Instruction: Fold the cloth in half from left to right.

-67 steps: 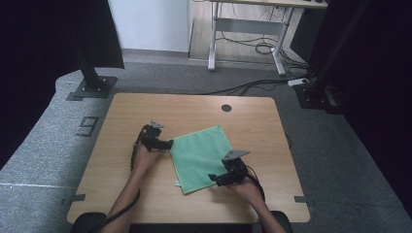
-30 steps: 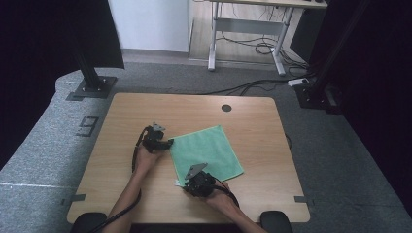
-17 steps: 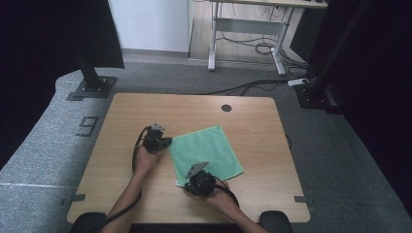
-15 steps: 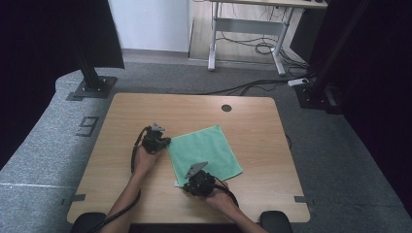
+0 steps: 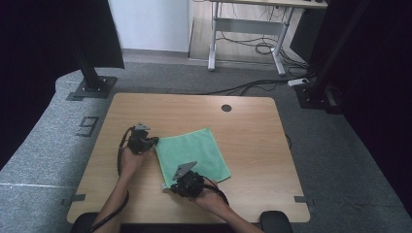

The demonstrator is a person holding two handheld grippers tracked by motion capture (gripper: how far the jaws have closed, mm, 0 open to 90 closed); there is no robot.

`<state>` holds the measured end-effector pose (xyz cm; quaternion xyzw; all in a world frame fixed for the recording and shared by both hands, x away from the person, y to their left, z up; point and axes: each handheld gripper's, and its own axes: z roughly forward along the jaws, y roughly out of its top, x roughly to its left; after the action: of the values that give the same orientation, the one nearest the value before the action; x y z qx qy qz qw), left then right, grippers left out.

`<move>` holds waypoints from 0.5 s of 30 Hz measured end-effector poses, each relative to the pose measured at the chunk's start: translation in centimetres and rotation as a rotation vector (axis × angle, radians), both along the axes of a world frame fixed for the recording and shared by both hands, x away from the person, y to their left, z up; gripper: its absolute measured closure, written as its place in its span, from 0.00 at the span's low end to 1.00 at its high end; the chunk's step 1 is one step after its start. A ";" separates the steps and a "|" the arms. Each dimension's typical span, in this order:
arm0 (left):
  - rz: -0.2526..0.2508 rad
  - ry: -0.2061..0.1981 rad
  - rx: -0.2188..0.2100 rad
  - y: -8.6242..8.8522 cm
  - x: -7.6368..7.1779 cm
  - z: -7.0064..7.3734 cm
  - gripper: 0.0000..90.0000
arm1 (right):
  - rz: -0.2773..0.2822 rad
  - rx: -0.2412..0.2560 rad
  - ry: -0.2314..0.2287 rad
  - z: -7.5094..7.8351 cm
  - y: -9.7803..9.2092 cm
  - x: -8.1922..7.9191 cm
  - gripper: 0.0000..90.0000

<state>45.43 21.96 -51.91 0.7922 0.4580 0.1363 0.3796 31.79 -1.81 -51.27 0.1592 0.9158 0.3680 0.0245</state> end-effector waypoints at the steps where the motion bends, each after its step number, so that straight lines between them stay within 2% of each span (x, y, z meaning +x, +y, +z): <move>1: 0.000 0.000 0.000 0.0 0.0 0.0 0.99 | 0.000 0.000 0.000 0.0 0.0 0.0 0.94; 4: -0.011 -0.006 -0.033 -0.8 0.6 0.8 0.98 | -0.025 0.031 -0.017 1.1 -1.4 0.2 0.94; 7: -0.022 -0.006 -0.040 -1.5 1.0 1.2 0.98 | -0.041 0.039 -0.027 1.6 -2.2 0.2 0.94; 8: -0.031 -0.007 -0.048 -2.2 1.3 1.5 0.98 | -0.057 0.043 -0.031 1.8 -3.0 0.3 0.94; 9: -0.031 -0.007 -0.048 -2.2 1.3 1.5 0.98 | -0.057 0.043 -0.031 1.8 -3.0 0.3 0.94; 10: -0.037 -0.002 -0.056 -3.0 1.7 1.7 0.98 | -0.077 0.045 -0.032 1.9 -3.8 0.4 0.94; 11: -0.037 -0.002 -0.056 -3.0 1.7 1.7 0.98 | -0.077 0.045 -0.032 1.9 -3.8 0.4 0.94; 15: -0.055 0.011 -0.062 -4.8 2.7 1.9 0.98 | -0.123 0.053 -0.037 1.7 -5.8 0.6 0.94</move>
<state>48.11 17.18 -50.00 0.7930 0.4422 0.1071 0.4052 32.35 -7.58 -49.57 0.2091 0.8935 0.3929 0.0596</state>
